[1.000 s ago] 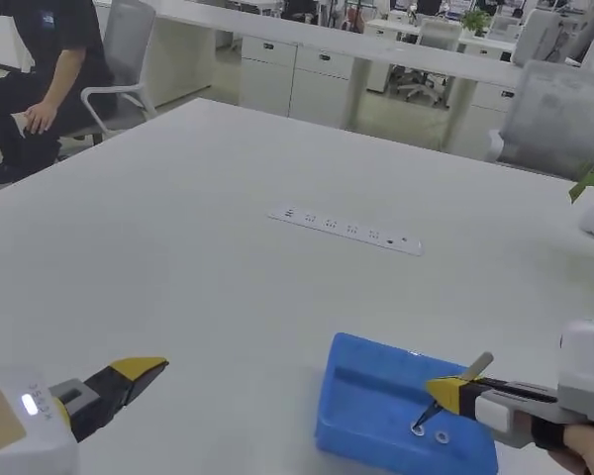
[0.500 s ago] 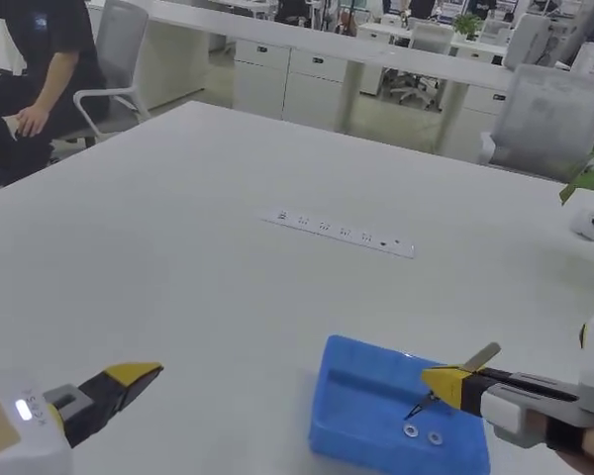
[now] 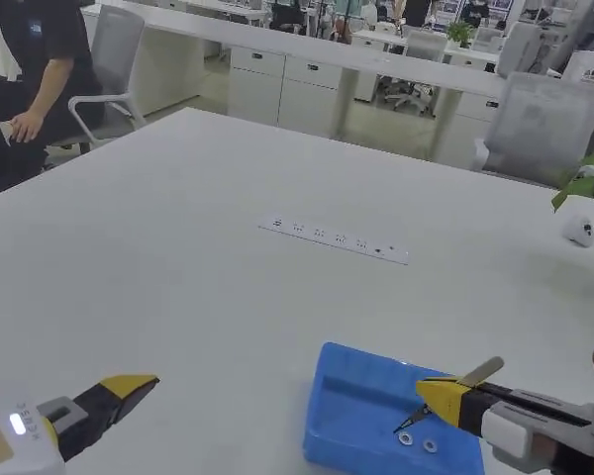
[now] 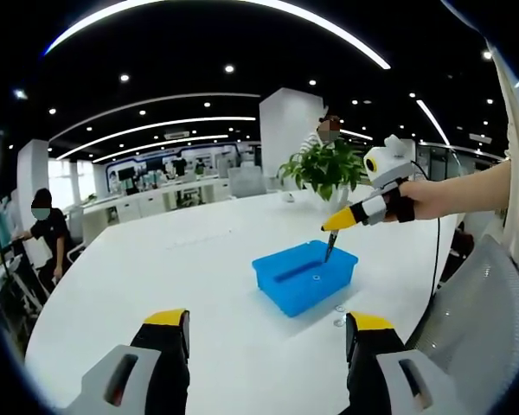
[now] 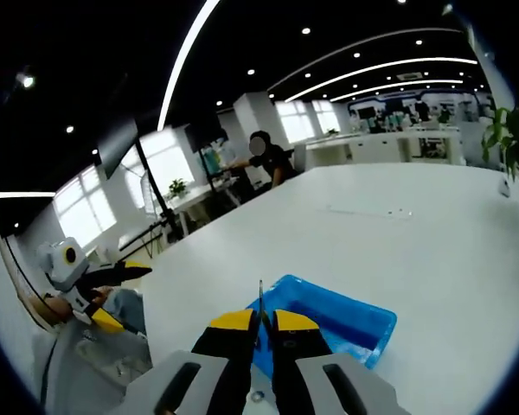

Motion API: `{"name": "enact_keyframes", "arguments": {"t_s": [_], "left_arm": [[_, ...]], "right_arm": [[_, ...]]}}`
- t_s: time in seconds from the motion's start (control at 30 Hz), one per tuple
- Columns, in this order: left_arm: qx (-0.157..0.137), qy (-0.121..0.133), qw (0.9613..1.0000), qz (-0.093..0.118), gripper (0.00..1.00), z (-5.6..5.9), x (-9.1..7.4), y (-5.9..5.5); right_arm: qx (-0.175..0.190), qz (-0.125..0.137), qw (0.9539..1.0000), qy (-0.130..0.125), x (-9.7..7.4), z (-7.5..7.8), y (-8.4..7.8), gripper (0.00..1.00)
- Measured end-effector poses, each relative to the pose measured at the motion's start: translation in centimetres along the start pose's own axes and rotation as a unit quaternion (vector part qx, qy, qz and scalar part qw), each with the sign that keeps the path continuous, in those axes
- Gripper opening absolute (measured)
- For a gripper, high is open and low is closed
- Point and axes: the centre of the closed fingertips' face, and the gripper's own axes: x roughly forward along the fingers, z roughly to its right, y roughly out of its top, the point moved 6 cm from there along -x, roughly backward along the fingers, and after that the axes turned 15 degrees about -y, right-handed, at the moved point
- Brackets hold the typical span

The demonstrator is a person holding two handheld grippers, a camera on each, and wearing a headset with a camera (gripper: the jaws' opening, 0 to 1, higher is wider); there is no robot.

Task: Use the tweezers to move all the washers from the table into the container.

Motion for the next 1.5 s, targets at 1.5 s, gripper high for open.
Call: {"name": "enact_keyframes", "arguments": {"t_s": [1.5], "left_arm": [[0.0, 0.001, 1.0, -0.009, 0.73, -0.1, 0.1, -0.3]], "right_arm": [[-0.018, -0.095, 0.9949, 0.026, 1.3, -1.1, -6.3, 0.04]]}}
